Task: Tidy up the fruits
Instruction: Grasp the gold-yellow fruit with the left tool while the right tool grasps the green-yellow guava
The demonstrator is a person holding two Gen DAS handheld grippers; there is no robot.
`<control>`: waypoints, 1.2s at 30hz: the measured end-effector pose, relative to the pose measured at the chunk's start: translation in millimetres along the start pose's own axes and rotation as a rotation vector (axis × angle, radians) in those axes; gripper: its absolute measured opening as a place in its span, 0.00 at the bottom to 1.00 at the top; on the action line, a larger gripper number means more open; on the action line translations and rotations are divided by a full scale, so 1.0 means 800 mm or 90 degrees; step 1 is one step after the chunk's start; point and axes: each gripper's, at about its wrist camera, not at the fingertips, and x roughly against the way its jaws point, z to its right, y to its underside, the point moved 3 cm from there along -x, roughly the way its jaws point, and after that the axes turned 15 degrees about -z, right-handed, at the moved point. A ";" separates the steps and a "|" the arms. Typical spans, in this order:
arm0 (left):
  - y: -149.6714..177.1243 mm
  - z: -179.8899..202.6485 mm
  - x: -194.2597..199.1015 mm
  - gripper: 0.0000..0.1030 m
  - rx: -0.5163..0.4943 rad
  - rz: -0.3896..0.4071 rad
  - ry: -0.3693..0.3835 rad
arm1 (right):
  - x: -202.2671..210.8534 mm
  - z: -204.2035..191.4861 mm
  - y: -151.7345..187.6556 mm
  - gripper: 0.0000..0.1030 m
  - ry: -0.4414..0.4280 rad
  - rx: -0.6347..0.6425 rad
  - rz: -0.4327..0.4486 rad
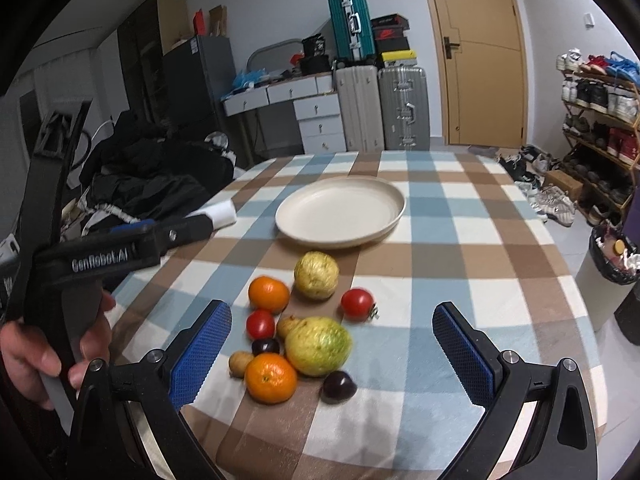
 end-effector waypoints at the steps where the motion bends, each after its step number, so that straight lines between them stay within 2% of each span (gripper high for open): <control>1: 0.000 -0.001 -0.002 1.00 0.002 -0.003 0.004 | -0.004 0.000 0.002 1.00 -0.003 -0.001 -0.005; 12: -0.017 -0.018 -0.035 1.00 0.012 -0.028 0.012 | -0.058 0.002 0.009 0.98 -0.064 -0.010 -0.055; 17: -0.023 -0.022 -0.049 1.00 0.016 -0.039 0.014 | -0.082 0.009 0.006 0.85 -0.095 -0.031 -0.085; 24: -0.030 -0.023 -0.066 1.00 0.015 -0.049 0.014 | -0.099 0.019 0.006 0.72 -0.134 -0.058 -0.105; 26: -0.033 -0.024 -0.071 1.00 0.014 -0.052 0.015 | -0.099 0.020 0.007 0.61 -0.145 -0.064 -0.108; 28: -0.035 -0.024 -0.076 1.00 0.015 -0.057 0.016 | -0.100 0.022 0.007 0.55 -0.156 -0.065 -0.110; 36: -0.042 -0.022 -0.098 1.00 0.011 -0.086 0.041 | -0.098 0.027 0.010 0.53 -0.183 -0.074 -0.097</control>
